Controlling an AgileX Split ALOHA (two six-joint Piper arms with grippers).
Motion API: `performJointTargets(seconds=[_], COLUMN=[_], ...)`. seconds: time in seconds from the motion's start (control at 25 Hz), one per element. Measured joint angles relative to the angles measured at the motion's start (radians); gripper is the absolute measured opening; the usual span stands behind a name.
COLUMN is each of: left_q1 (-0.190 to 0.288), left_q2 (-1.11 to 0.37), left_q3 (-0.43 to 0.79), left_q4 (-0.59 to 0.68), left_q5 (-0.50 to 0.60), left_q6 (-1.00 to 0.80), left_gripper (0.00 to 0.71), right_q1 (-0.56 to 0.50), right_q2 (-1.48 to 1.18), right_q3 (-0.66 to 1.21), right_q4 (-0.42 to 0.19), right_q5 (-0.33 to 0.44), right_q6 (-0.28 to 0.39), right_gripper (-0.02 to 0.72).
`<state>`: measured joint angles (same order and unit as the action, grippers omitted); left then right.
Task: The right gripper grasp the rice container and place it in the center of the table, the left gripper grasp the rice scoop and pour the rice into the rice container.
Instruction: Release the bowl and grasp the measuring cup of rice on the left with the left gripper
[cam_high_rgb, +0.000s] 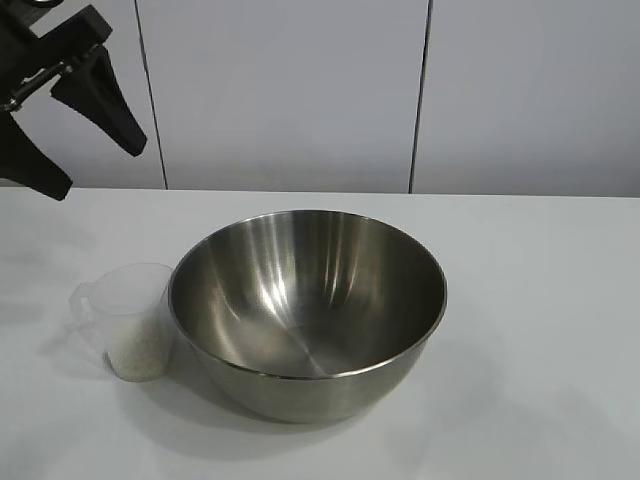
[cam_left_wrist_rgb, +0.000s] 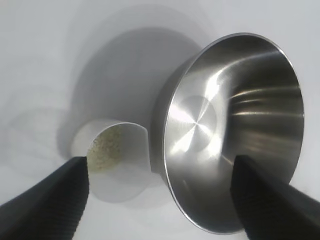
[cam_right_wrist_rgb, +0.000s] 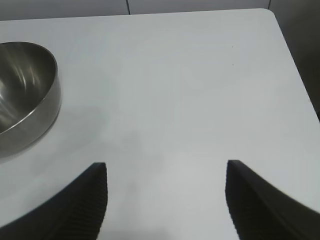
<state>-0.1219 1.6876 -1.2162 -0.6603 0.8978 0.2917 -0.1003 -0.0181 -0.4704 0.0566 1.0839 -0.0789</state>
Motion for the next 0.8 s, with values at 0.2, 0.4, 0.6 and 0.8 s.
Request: performJointTargets(seconds=[0.2, 0.4, 0.6, 0.8], left_q1=[0.000, -0.001, -0.001, -0.001], left_q2=[0.000, 0.000, -0.020, -0.140], left_q3=[0.000, 0.000, 0.000, 0.000], left_q4=[0.000, -0.003, -0.008, -0.014], left_q5=[-0.054, -0.231, -0.414, -0.514], left_q6=[0.000, -0.001, 0.267, 0.427], left_gripper=[0.566, 0.566, 0.566, 0.566], right_q1=[0.000, 0.000, 0.000, 0.000], right_q2=[0.000, 0.000, 0.000, 0.000], right_q3=[0.000, 0.000, 0.000, 0.000], right_q4=[0.000, 0.000, 0.000, 0.000], right_q5=[-0.001, -0.001, -0.001, -0.001], right_q6=[0.000, 0.000, 0.000, 0.000], right_gripper=[0.467, 0.467, 0.467, 0.467])
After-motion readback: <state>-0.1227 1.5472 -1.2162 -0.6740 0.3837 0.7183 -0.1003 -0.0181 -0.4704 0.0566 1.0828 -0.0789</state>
